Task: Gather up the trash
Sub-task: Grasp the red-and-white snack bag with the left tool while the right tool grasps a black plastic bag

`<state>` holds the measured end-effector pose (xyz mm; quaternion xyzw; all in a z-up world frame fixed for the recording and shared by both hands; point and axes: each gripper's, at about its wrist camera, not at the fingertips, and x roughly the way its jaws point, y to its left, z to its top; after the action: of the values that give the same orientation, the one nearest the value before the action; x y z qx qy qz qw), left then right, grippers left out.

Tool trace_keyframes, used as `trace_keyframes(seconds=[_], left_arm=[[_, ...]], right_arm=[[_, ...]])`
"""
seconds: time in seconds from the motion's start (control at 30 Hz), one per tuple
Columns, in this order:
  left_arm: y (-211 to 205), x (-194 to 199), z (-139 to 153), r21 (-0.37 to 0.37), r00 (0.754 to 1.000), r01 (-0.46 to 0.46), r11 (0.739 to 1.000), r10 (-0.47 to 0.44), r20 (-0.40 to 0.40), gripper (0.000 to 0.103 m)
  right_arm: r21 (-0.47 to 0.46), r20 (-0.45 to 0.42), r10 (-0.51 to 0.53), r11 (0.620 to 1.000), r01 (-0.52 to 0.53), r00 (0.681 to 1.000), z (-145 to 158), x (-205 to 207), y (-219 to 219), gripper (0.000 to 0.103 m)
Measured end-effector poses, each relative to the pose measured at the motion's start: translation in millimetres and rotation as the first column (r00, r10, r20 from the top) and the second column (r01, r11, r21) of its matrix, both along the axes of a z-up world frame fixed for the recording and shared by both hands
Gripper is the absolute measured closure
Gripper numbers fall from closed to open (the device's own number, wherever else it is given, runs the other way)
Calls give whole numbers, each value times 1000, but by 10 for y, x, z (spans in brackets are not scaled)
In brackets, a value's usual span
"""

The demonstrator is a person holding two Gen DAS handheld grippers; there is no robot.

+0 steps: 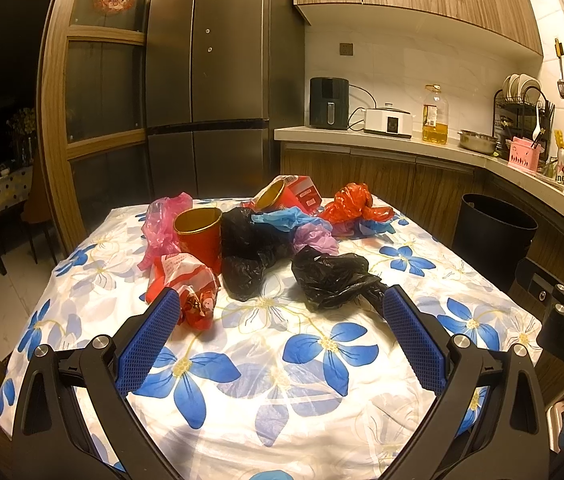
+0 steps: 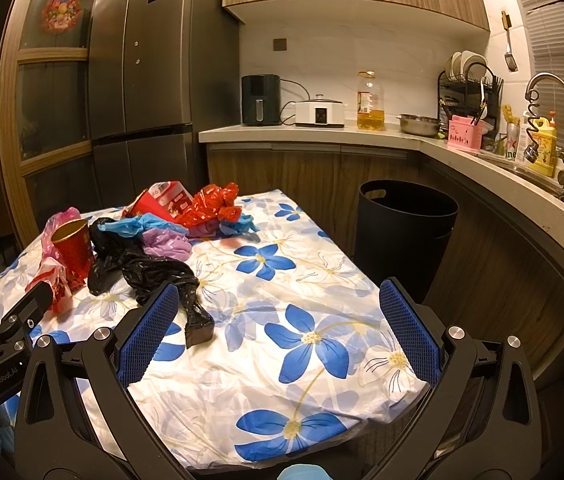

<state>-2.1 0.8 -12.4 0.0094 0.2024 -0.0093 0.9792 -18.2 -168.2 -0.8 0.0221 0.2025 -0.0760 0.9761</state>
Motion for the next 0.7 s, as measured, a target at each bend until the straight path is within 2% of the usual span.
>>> trace_keyframes(seconds=[0.4,0.7], left_arm=[[105,105,-59,-21,999,-31,999,30,-11,5],[556,367,-198,-52,988,-155,987,155,-6,5]], right_arm=[[2,-4,32,999,-32,999,-146,156,24,4],[17,5,116,993,-116,993,-356,359,122,4]])
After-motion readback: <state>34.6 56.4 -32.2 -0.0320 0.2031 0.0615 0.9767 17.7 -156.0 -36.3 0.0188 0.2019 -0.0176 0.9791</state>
